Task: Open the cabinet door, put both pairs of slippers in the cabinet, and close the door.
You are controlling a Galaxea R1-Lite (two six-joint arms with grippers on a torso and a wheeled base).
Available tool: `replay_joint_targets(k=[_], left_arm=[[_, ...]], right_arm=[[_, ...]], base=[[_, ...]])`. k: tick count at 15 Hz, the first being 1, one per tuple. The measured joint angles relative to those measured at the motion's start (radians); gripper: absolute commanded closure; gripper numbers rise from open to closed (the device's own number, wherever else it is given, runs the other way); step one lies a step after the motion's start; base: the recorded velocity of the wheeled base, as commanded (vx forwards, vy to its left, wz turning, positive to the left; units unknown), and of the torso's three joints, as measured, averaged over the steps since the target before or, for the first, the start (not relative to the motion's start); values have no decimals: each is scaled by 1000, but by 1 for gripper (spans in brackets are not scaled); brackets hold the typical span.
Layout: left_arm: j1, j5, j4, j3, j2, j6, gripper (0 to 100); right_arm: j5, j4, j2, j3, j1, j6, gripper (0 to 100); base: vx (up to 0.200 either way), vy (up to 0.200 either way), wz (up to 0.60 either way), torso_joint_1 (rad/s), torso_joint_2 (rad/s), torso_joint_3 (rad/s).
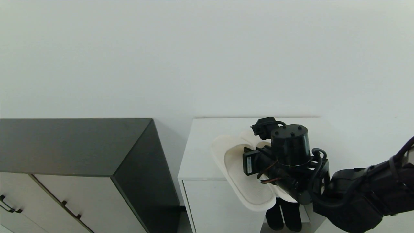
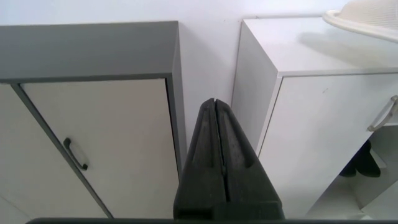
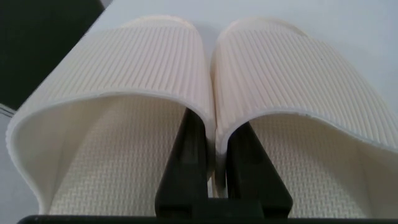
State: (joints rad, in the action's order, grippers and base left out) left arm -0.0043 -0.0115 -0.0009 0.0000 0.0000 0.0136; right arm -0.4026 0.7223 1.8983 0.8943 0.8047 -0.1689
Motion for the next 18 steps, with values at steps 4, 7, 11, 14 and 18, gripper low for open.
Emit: replay_joint_targets(k=[4,7,11,14,18], left_arm=[[0,-1,-1,0,0,0,100],[0,0,0,0,0,0,100],[0,0,0,0,0,0,100],[0,-1,-1,0,0,0,100],[0,-1,0,0,0,0,100]], right_arm=[[-6,-1,5,-3,1,0,100],[-9,-1,7,-3,1,0,100],[-9,-1,8,-6,0,-1,100],[-8,1,8,-8,2,-1,100],[-9,1,9,-14,-1,-1,100]], base=[[-200,0,0,-7,-1,5],[-200,0,0,1,4,-1],[-150,0,0,3,3,3],[0,0,0,0,0,0],[0,0,0,0,0,0]])
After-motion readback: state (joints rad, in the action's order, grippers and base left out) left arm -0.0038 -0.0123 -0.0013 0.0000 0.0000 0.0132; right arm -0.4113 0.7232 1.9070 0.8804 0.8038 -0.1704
